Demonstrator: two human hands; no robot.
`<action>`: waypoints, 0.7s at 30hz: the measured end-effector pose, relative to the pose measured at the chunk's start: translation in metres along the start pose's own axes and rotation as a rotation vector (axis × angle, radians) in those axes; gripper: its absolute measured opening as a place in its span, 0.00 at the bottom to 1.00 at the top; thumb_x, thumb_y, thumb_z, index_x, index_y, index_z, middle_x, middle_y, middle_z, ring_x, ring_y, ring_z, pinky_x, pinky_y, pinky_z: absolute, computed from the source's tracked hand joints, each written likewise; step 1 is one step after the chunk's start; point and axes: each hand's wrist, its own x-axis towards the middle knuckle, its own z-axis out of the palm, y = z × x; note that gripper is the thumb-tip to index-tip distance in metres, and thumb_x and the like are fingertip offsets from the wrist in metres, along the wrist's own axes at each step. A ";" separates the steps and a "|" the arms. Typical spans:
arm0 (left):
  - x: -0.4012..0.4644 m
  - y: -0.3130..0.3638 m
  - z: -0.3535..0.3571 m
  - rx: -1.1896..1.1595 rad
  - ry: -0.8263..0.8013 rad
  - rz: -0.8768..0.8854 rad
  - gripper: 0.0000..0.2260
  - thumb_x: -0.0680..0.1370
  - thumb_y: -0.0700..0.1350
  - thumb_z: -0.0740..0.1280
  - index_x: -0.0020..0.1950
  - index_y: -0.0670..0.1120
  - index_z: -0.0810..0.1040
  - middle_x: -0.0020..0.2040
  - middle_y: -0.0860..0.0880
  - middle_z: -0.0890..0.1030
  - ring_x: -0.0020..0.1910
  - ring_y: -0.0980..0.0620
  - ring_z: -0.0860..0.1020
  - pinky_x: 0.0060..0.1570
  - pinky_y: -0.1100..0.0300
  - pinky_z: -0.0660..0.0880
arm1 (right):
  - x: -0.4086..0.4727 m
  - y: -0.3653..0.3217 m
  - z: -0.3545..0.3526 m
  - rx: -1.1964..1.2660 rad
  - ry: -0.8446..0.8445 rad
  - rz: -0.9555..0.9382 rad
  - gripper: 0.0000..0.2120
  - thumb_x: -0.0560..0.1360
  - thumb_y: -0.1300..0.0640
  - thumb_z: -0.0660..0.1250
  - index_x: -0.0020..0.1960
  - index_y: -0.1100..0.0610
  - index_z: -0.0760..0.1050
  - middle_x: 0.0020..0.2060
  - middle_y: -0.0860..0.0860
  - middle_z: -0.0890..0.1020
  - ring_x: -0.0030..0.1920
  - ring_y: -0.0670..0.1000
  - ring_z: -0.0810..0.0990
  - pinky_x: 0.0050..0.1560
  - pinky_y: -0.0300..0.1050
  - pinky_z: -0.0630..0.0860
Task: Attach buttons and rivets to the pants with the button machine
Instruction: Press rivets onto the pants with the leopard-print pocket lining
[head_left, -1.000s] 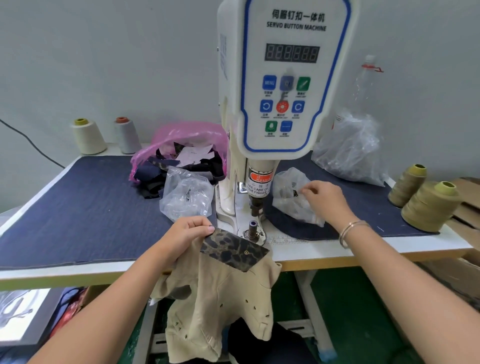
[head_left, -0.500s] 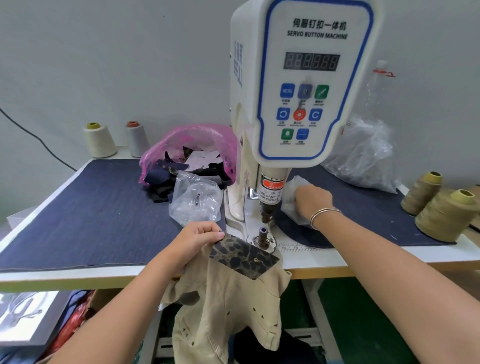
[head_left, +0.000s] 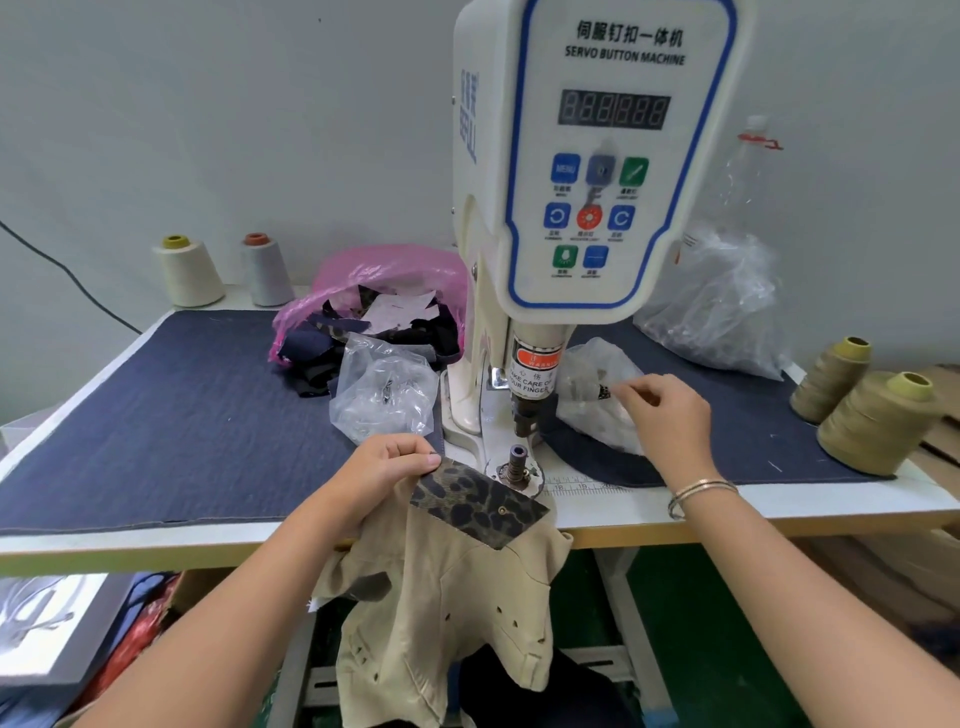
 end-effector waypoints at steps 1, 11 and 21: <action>0.000 0.000 0.000 0.002 0.006 -0.002 0.14 0.78 0.40 0.66 0.32 0.48 0.79 0.34 0.49 0.80 0.36 0.54 0.77 0.45 0.60 0.71 | -0.012 -0.006 -0.001 0.145 -0.014 0.051 0.05 0.74 0.55 0.70 0.40 0.54 0.81 0.35 0.49 0.80 0.37 0.46 0.76 0.37 0.36 0.67; -0.002 0.001 0.003 0.048 0.058 0.004 0.12 0.77 0.41 0.66 0.33 0.46 0.78 0.35 0.47 0.79 0.37 0.53 0.77 0.47 0.59 0.72 | -0.069 -0.047 0.031 0.949 -0.510 0.771 0.07 0.74 0.59 0.69 0.47 0.63 0.77 0.26 0.50 0.74 0.26 0.45 0.76 0.24 0.34 0.72; -0.001 0.000 0.002 0.052 0.055 0.019 0.13 0.77 0.41 0.67 0.33 0.47 0.78 0.35 0.48 0.80 0.37 0.53 0.77 0.48 0.60 0.71 | -0.072 -0.053 0.033 1.264 -0.584 1.063 0.07 0.73 0.60 0.69 0.44 0.65 0.80 0.27 0.52 0.76 0.24 0.46 0.76 0.23 0.37 0.75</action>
